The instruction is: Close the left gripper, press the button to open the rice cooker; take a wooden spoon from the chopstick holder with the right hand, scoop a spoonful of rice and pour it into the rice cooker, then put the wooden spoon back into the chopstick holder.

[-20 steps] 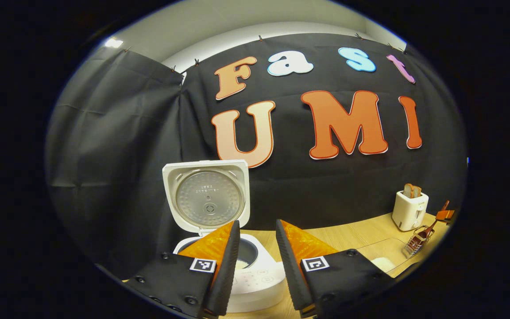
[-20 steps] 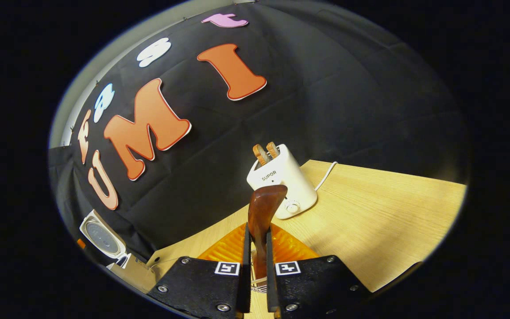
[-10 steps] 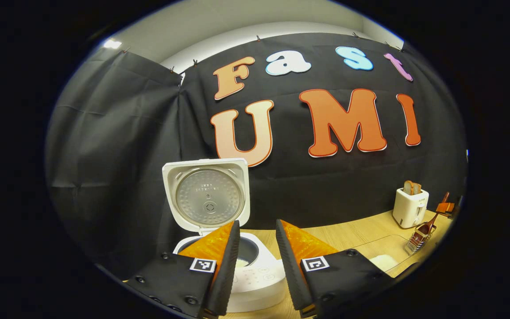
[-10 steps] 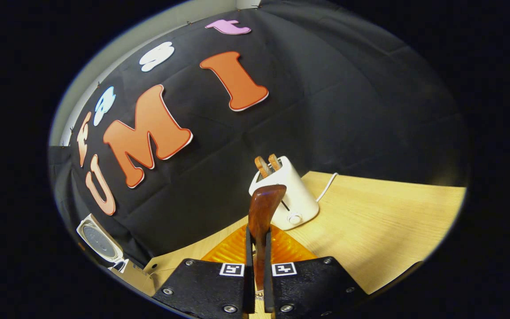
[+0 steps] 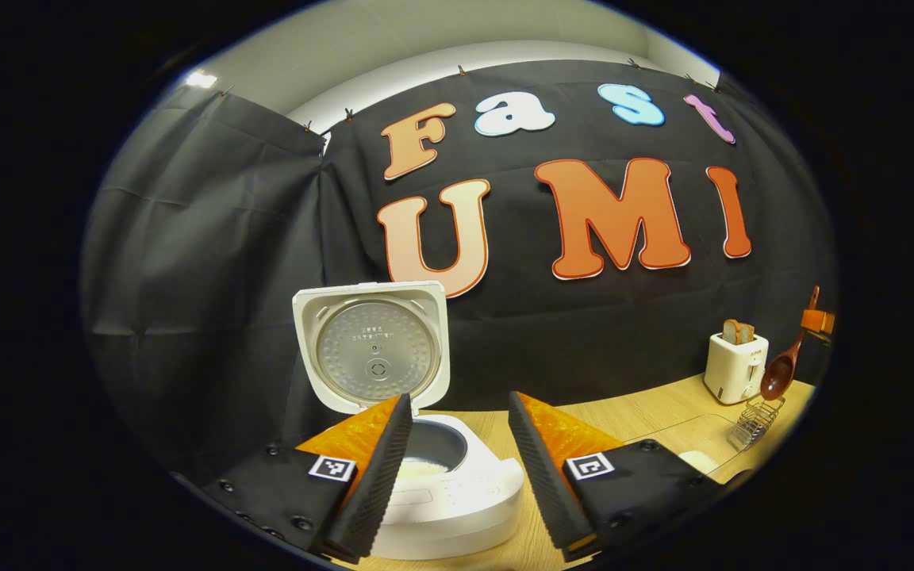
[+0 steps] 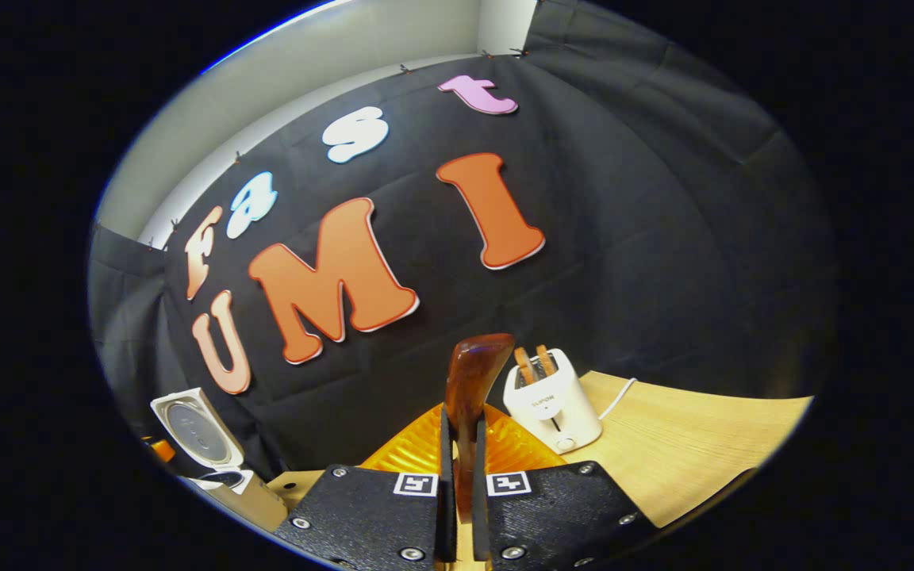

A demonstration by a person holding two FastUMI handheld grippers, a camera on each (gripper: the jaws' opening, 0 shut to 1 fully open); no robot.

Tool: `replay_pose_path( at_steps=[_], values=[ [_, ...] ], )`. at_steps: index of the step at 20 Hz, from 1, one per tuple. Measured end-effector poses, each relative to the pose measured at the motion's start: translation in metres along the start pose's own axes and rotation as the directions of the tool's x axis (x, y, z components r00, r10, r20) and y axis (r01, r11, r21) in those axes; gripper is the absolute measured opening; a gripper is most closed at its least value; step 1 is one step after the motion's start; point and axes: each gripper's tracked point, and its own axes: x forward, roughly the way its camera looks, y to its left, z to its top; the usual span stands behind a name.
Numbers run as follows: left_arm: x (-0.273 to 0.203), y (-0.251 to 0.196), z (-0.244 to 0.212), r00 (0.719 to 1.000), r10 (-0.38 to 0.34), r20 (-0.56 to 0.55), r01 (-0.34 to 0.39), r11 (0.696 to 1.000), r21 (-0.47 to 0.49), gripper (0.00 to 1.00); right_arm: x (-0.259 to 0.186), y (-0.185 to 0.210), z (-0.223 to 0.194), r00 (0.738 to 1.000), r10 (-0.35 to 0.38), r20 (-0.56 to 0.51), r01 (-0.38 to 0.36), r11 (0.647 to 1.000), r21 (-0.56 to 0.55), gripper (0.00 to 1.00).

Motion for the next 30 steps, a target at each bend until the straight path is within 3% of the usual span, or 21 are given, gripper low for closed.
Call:
replay_pose_path(
  at_steps=[1,3,4,9,13,17,21,24,28,30],
  values=[
    [-0.001,0.002,0.0,1.0,0.002,0.001,-0.002,1.0,-0.003,0.87,-0.003,0.013,0.004,0.999,0.031,0.008,-0.031,0.999,-0.011,0.08],
    [-0.003,0.005,-0.003,1.0,0.006,0.002,-0.006,1.0,-0.009,0.87,-0.006,0.04,0.009,0.996,0.09,0.023,-0.089,0.995,-0.043,0.08],
    [-0.004,0.007,-0.004,1.0,0.008,0.001,-0.008,1.0,-0.015,0.92,-0.006,0.052,0.007,0.993,0.117,0.022,-0.116,0.992,-0.058,0.12],
    [-0.008,0.019,-0.014,1.0,0.024,-0.011,-0.025,0.999,-0.023,0.87,-0.004,0.105,-0.032,0.972,0.23,-0.053,-0.235,0.966,-0.107,0.04],
    [-0.012,0.026,-0.019,0.999,0.036,-0.014,-0.036,0.999,-0.03,0.87,-0.002,0.122,-0.076,0.962,0.247,-0.114,-0.269,0.93,-0.252,0.08],
    [-0.011,0.028,-0.03,0.999,0.037,-0.036,-0.038,0.998,-0.04,0.87,-0.001,0.126,-0.101,0.97,0.213,-0.12,-0.244,0.871,-0.427,0.08],
    [-0.008,0.03,-0.041,0.997,0.04,-0.063,-0.043,0.998,-0.047,0.92,-0.006,0.138,-0.119,0.972,0.215,-0.097,-0.228,0.758,-0.611,0.08],
    [-0.007,0.029,-0.047,0.996,0.038,-0.078,-0.042,0.998,-0.051,0.91,-0.005,0.127,-0.148,0.972,0.174,-0.155,-0.233,0.712,-0.662,0.08],
    [-0.008,0.032,-0.05,0.995,0.044,-0.084,-0.048,0.998,-0.048,0.92,-0.005,0.109,-0.174,0.965,0.108,-0.239,-0.24,0.732,-0.637,0.08],
    [-0.008,0.035,-0.054,0.995,0.049,-0.089,-0.054,0.997,-0.048,0.92,-0.006,0.109,-0.177,0.962,0.098,-0.255,-0.235,0.77,-0.593,0.08]
  ],
)
